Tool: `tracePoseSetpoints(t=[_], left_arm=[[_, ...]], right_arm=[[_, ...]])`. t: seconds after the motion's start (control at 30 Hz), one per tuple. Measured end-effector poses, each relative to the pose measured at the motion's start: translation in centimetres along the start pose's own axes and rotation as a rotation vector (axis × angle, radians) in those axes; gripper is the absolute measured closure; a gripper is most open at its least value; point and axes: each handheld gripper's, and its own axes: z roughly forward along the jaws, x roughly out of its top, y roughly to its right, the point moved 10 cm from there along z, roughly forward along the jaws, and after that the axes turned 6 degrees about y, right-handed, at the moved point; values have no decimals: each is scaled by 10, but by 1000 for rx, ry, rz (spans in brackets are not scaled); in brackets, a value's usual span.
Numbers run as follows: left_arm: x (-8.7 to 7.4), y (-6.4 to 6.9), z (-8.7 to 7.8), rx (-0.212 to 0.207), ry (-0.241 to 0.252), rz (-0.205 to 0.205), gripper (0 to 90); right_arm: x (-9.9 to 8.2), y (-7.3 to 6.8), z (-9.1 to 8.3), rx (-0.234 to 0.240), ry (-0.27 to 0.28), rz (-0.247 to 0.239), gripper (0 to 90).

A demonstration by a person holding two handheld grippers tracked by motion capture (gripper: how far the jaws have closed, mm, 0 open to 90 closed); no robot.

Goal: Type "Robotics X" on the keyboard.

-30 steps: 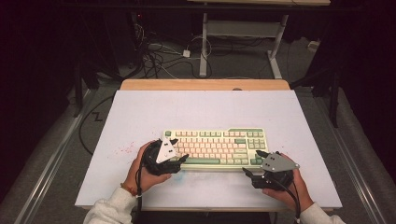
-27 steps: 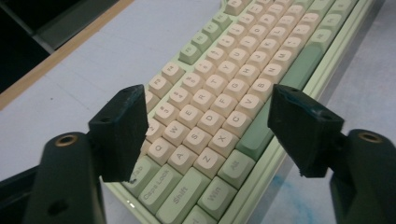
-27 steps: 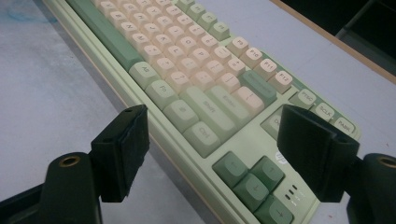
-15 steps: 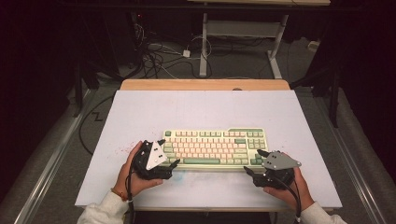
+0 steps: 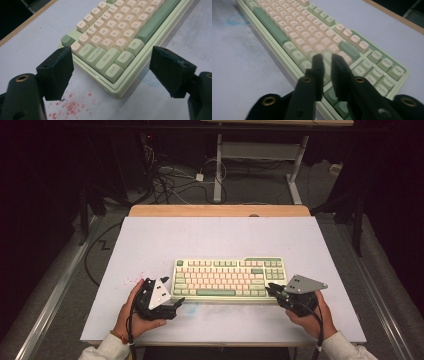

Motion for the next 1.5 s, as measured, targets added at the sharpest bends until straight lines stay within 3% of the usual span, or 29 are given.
tracePoseSetpoints(t=[0.2,0.77,1.5], left_arm=[[-4,-2,-3,6,-3,-8,183],[-4,-4,-3,9,-6,-15,183],[-1,-6,-5,12,4,-23,184]], right_arm=[[5,0,13,21,-27,1,897],[3,-2,45,49,-109,-35,900],[-10,3,54,36,-148,-25,900]])
